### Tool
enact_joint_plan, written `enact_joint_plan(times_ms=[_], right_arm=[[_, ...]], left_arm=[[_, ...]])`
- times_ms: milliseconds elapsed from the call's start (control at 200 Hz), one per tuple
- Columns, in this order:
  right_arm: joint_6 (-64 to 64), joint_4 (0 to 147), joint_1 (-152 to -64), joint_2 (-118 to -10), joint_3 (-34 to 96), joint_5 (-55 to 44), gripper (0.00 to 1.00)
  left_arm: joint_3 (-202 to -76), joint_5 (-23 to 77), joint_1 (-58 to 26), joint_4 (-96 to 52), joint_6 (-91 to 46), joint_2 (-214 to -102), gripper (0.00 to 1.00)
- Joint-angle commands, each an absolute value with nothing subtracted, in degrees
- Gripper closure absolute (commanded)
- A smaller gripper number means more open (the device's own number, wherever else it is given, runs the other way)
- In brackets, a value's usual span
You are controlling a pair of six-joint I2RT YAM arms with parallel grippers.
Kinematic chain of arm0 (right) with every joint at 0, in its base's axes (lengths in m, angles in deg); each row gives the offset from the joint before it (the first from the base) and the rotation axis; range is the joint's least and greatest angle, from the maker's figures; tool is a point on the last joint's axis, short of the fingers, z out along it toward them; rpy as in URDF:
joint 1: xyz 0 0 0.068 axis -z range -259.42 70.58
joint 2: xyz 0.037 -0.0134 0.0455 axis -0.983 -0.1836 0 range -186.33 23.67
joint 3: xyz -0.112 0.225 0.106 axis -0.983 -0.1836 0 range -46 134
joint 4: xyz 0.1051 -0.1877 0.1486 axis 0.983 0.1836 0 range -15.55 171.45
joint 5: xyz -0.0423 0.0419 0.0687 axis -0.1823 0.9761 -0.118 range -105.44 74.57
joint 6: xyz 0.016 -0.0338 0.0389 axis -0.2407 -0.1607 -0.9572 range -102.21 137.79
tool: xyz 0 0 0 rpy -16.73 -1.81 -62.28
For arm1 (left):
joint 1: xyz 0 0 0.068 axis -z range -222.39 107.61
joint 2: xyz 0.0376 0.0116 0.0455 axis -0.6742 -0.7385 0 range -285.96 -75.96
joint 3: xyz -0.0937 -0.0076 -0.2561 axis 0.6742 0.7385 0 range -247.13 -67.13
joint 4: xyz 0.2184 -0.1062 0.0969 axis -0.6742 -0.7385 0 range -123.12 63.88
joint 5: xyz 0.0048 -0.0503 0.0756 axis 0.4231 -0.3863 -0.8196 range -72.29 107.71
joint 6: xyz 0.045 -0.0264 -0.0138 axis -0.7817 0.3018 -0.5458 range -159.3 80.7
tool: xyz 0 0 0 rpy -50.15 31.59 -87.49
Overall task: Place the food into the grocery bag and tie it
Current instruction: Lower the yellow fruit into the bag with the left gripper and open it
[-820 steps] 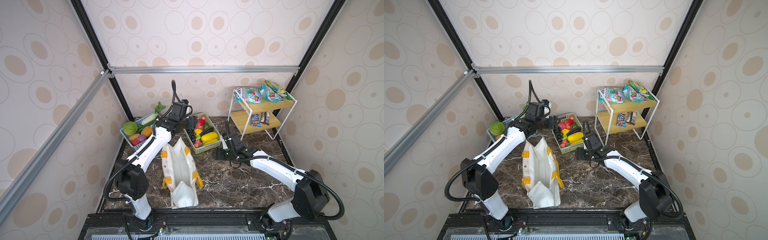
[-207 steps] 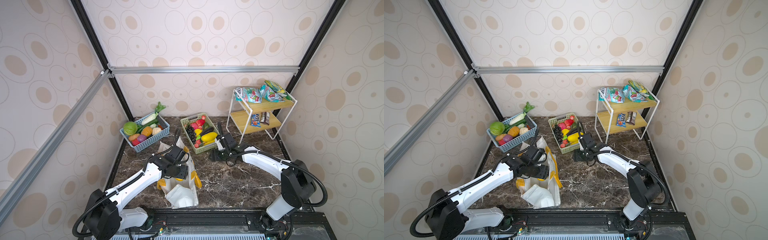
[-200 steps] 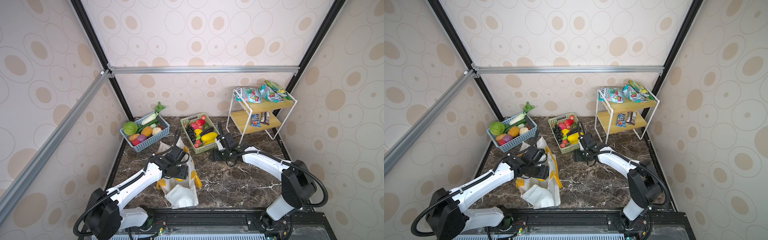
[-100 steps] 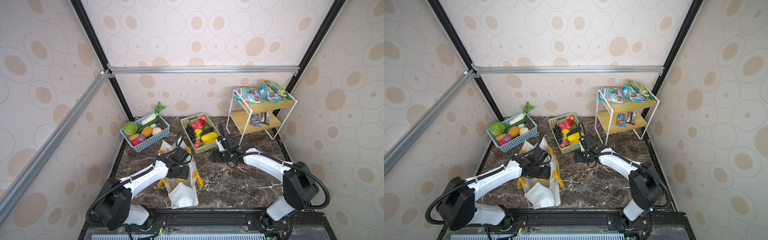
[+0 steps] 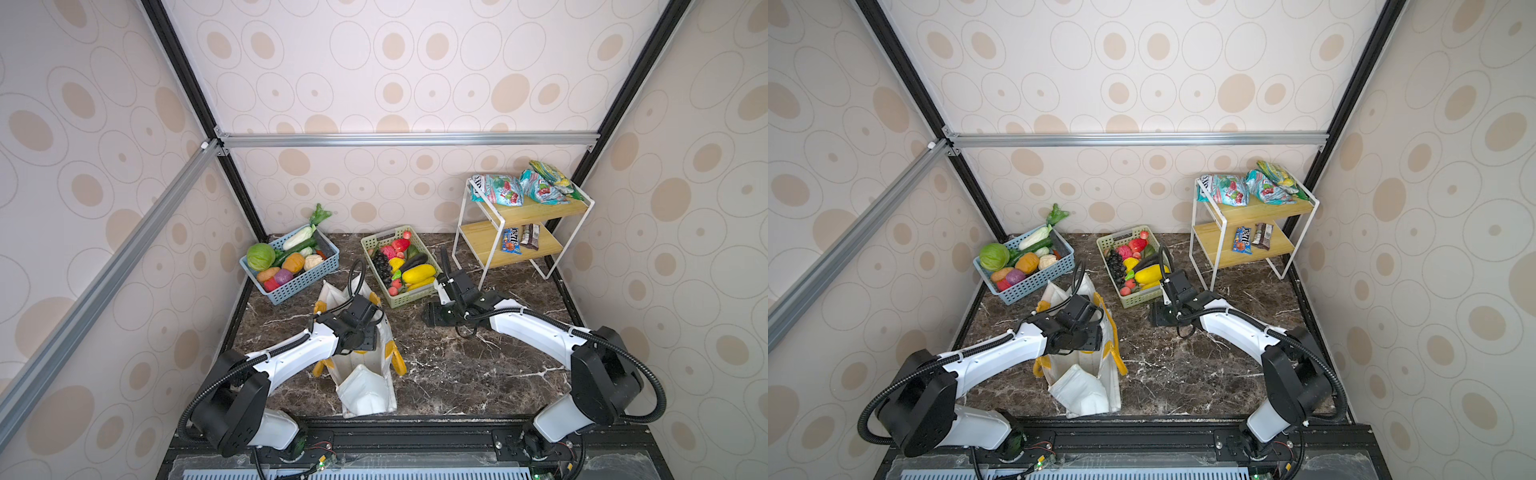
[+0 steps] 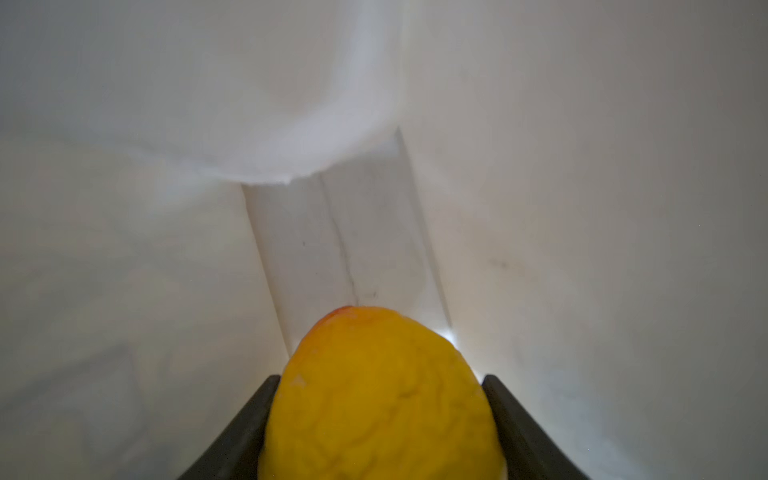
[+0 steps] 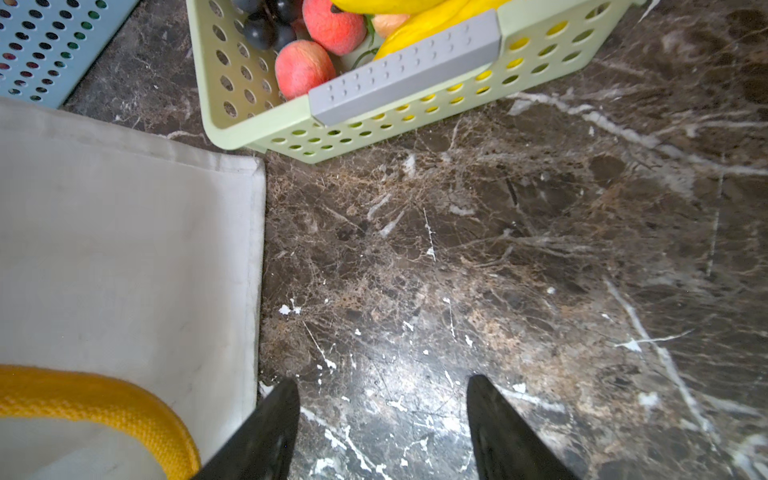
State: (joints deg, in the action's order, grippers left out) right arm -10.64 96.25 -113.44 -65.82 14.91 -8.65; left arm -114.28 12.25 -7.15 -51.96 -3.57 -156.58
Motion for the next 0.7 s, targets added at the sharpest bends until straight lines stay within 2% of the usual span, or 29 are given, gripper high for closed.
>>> enact_joint_plan(times_ms=[0,355,695], right_arm=[[-11.38,96.42,-113.39,-63.80,13.74,-9.70,0.33],[-11.65,96.27,-113.36,-63.55,12.72,-10.34,0.33],[-11.56,96.74,-113.34,-63.34,12.36,-10.68,0.33]], left_arm=[[-113.85,8.66,-7.50,-47.65,-0.78,-157.17,0.39],[-108.59,4.15,-7.54,-37.27,1.52,-155.42,0.35],[-108.54,2.68,-7.50,-30.97,2.64,-159.25,0.32]])
